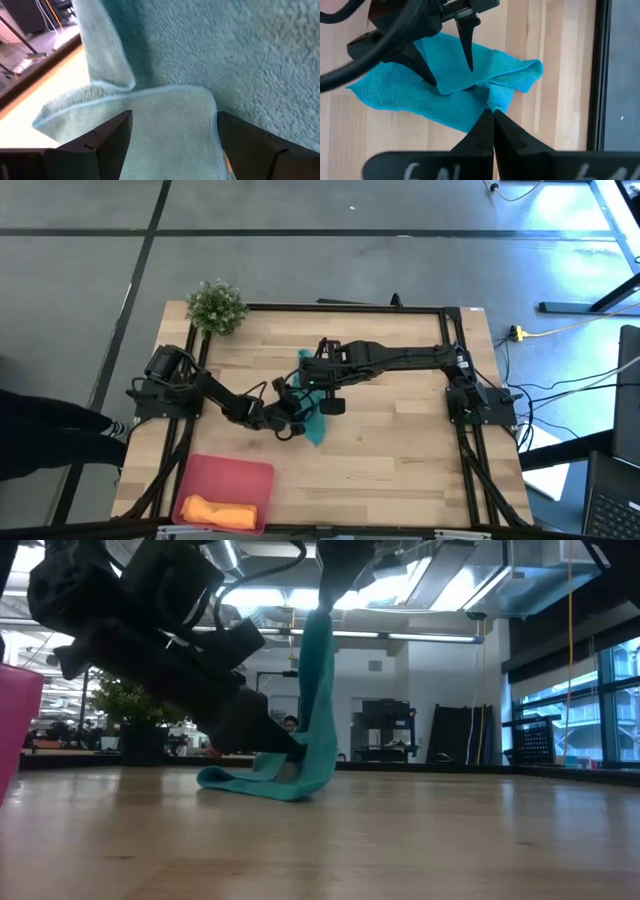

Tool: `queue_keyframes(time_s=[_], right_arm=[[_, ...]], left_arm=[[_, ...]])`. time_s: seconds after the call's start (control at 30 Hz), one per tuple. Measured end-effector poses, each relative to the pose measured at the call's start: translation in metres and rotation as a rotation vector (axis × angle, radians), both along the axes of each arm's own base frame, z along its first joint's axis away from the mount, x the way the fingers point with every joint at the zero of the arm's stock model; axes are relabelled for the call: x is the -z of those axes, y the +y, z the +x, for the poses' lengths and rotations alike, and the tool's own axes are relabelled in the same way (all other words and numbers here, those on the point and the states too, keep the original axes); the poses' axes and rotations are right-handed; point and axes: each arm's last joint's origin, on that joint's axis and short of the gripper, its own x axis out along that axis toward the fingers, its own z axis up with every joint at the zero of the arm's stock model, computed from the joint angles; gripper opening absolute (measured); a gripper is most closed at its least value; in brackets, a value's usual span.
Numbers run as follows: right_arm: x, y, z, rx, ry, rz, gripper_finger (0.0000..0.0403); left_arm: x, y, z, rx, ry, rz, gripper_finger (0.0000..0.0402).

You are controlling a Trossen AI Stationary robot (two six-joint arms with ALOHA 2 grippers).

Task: Roll microfiber towels into tight, uniform cylinder then place into a basket
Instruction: Fold the blue microfiber cloth

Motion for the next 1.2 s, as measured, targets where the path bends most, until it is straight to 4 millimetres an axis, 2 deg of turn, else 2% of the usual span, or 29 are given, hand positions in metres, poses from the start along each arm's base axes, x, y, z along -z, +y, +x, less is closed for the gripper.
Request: queue_keyframes(time_s=[0.57, 0.9, 1.03, 1.2], right_arm=[[-0.001, 0.0, 0.002, 0.005, -0.025, 0.004, 0.0], [-0.001, 0.0, 0.002, 0.019, -0.029, 0.01, 0.0], [-0.001, 0.0, 0.002, 0.02, -0.03, 0.01, 0.0], [-0.001, 0.0, 0.002, 0.02, -0.029, 0.01, 0.0]], left_arm=[[0.001, 0.0, 0.0, 0.007, -0.013, -0.044, 0.0278], [0.011, 0.0, -0.001, -0.019, -0.006, -0.085, 0.0276], [0.011, 0.001, -0.001, -0.057, -0.015, -0.068, 0.0255], [0.012, 0.001, -0.002, -0.068, -0.011, -0.057, 0.0195]])
